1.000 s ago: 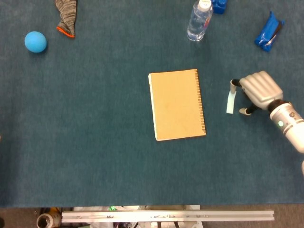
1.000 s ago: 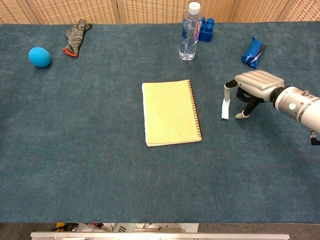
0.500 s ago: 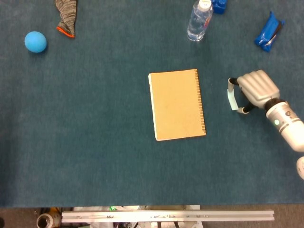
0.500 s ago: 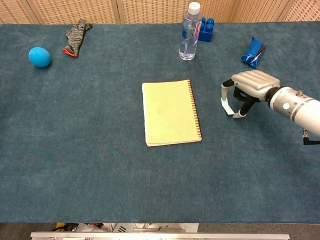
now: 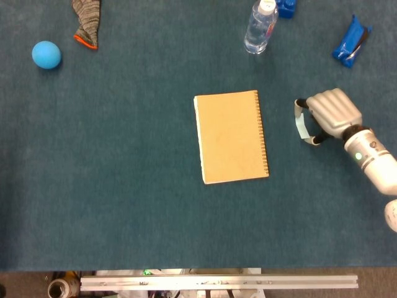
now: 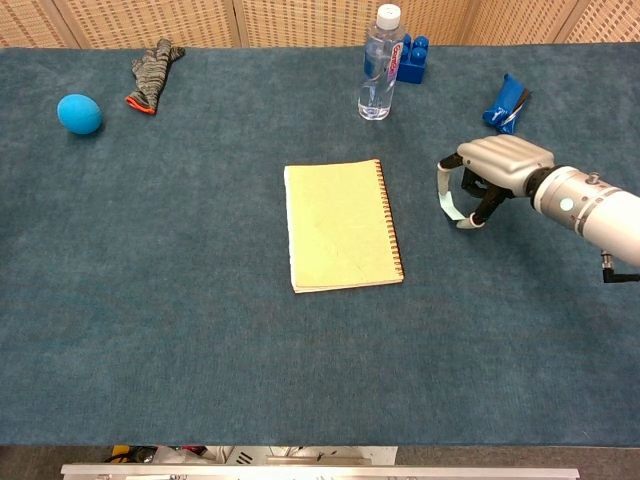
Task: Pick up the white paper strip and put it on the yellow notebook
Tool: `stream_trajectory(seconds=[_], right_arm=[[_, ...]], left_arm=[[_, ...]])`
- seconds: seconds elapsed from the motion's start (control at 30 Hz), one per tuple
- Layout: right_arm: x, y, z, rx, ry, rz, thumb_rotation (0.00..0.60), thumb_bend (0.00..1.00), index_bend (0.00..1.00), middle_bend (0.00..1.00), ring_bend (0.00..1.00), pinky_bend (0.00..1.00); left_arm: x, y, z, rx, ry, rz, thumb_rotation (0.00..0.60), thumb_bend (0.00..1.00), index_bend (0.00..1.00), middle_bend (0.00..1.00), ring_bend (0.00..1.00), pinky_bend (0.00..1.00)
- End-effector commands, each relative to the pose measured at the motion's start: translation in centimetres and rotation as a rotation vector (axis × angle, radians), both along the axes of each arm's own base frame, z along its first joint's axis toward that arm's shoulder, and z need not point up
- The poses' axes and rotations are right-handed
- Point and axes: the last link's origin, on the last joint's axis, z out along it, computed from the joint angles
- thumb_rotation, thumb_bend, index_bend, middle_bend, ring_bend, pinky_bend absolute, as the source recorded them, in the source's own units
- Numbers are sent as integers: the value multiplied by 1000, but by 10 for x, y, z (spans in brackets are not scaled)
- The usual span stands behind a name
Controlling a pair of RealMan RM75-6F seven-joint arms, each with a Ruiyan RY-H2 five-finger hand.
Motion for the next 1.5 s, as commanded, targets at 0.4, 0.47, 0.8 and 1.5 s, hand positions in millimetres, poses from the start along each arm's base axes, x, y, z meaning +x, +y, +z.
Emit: stream_trajectory(seconds=[0.4, 0.47, 0.8, 1.5], right_arm=[[2, -3, -6, -17, -17, -2, 600, 245, 467, 965, 1000, 1000], [3, -3, -6, -24, -21, 1, 600, 260, 471, 966, 1000, 1000], [3, -4, -8, -44, -40, 6, 600, 302, 538, 977, 1000, 1000], [25, 0, 2, -51, -161, 35, 600, 320, 667, 984, 1000, 1000]], left_arm=[[0, 0, 0, -2, 1, -2, 600, 145, 1, 0, 0, 29], [1, 0, 0, -4, 1, -3, 600, 145, 1, 0, 0, 29], [1, 0, -1, -15, -1, -2, 600, 145, 1, 0, 0, 29], [3, -1, 1, -20, 0, -9, 600, 145, 1, 0, 0, 29]])
